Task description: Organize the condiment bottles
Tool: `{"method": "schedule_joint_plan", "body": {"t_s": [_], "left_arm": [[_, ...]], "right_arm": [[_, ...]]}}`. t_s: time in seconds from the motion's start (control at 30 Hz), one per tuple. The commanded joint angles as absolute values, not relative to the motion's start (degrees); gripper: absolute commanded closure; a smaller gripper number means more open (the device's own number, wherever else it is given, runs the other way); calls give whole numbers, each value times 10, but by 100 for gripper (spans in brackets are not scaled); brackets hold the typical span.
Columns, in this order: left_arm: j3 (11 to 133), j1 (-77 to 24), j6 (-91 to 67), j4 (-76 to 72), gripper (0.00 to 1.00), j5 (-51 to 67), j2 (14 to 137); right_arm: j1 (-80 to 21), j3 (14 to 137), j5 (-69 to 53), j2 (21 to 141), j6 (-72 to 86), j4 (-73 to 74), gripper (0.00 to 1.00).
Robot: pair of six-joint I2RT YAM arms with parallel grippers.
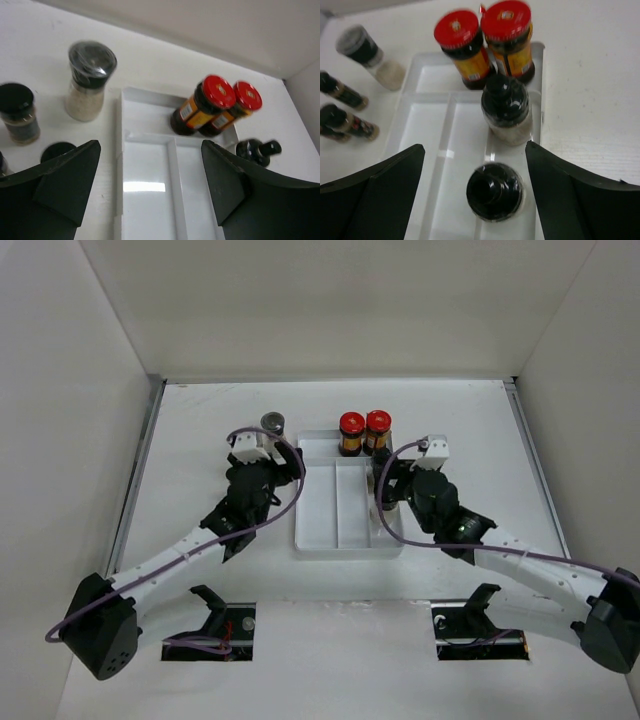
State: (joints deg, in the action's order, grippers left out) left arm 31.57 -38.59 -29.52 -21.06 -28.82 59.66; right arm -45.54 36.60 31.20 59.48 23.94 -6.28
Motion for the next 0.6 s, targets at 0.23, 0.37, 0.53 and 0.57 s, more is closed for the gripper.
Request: {"method": "schedule_joint_plan", "body": {"t_s": [0.23, 0.37, 0.53, 0.57], "left_arm": [[554, -299, -190, -74, 18, -352, 802], [612, -265, -173, -58, 14, -300, 878], [659, -248, -157, -27, 11, -287, 924], [661, -245, -156, -30, 11, -284, 926]], "right_arm": [[-389, 303, 272, 577, 315, -199, 72], [-376, 293, 240, 604, 330, -222, 38], [-378, 295, 226, 631, 331, -236, 19], [-378, 295, 223, 633, 336, -237, 18]]}}
